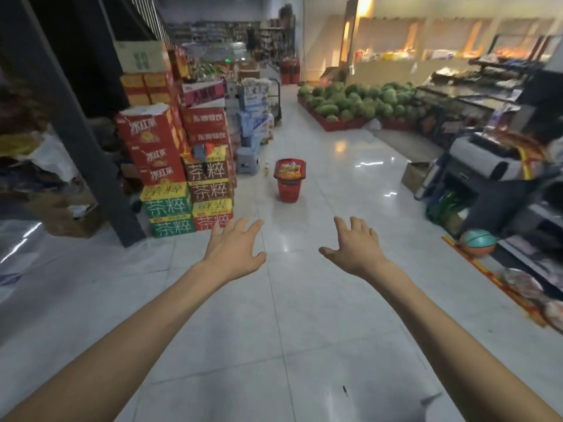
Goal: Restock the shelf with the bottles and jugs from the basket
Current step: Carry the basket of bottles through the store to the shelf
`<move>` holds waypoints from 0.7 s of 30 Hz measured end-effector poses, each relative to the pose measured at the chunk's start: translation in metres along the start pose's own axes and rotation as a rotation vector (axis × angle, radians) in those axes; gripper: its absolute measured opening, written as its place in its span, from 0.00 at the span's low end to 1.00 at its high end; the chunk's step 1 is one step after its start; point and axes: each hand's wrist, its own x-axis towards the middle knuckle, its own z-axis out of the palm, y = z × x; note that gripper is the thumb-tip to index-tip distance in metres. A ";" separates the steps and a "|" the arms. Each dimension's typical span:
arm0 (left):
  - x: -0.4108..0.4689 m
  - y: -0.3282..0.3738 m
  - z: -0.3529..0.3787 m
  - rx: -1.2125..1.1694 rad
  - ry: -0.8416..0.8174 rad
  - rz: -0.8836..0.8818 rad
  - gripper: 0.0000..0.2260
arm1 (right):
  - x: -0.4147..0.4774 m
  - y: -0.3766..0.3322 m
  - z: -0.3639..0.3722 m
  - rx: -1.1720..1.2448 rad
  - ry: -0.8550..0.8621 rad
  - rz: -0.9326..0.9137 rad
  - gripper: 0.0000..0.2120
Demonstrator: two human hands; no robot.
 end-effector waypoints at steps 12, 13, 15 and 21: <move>0.297 0.013 -0.019 -0.005 0.063 0.050 0.40 | 0.269 0.075 -0.063 -0.074 0.095 0.013 0.44; 0.324 0.011 -0.018 -0.010 0.066 0.045 0.40 | 0.294 0.079 -0.065 -0.076 0.083 0.016 0.45; 0.378 0.004 -0.016 -0.017 0.057 0.033 0.41 | 0.344 0.088 -0.070 -0.076 0.056 0.025 0.46; 0.522 -0.017 -0.018 0.002 0.064 0.004 0.42 | 0.479 0.115 -0.083 -0.116 0.050 0.022 0.46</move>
